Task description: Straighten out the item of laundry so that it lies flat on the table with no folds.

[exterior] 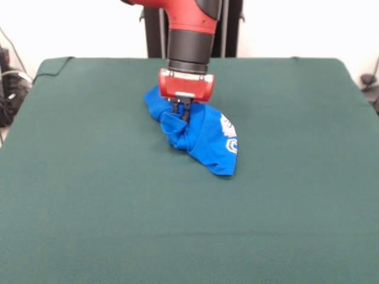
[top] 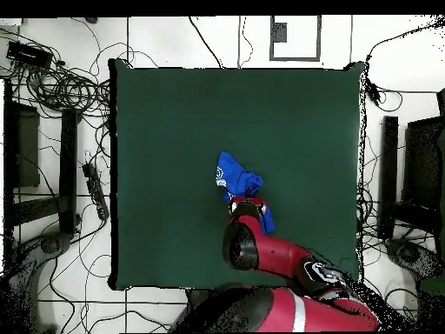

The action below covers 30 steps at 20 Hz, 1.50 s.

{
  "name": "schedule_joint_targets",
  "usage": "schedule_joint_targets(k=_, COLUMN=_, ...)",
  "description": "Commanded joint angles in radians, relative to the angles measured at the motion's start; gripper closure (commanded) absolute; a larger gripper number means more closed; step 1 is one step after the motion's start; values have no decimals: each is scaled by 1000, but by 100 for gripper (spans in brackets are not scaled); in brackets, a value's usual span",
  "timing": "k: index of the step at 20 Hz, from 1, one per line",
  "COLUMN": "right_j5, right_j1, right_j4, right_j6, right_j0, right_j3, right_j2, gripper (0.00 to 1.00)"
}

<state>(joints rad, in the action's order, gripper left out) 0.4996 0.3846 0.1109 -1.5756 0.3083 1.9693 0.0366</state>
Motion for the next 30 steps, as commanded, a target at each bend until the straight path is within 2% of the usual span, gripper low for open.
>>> schedule_joint_targets(k=1, right_j5=228, right_j1=-103, right_j4=-301, right_j6=-346, right_j0=-156, right_j3=49, right_j2=67, gripper=100)
schedule_joint_targets(k=2, right_j5=350, right_j1=-84, right_j4=-435, right_j6=-344, right_j0=-249, right_j3=108, right_j2=140, gripper=100)
schedule_joint_targets(k=3, right_j5=407, right_j1=-72, right_j4=-507, right_j6=-338, right_j0=-295, right_j3=143, right_j2=170, gripper=100)
schedule_joint_targets(k=4, right_j5=509, right_j1=-53, right_j4=-636, right_j6=-326, right_j0=-375, right_j3=205, right_j2=214, gripper=100)
schedule_joint_targets(k=6, right_j5=633, right_j1=-52, right_j4=-807, right_j6=-315, right_j0=-464, right_j3=262, right_j2=241, gripper=100)
schedule_joint_targets(k=10, right_j5=801, right_j1=-146, right_j4=-1047, right_j6=-326, right_j0=-554, right_j3=259, right_j2=217, gripper=100)
schedule_joint_targets(k=15, right_j5=902, right_j1=-284, right_j4=-1170, right_j6=-350, right_j0=-569, right_j3=176, right_j2=172, gripper=100)
schedule_joint_targets(k=19, right_j5=964, right_j1=-404, right_j4=-1224, right_j6=-332, right_j0=-546, right_j3=53, right_j2=127, gripper=100)
schedule_joint_targets(k=22, right_j5=1028, right_j1=-515, right_j4=-1265, right_j6=-275, right_j0=-529, right_j3=-89, right_j2=105, gripper=100)
schedule_joint_targets(k=30, right_j5=986, right_j1=-744, right_j4=-1214, right_j6=-118, right_j0=-429, right_j3=-455, right_j2=93, gripper=100)
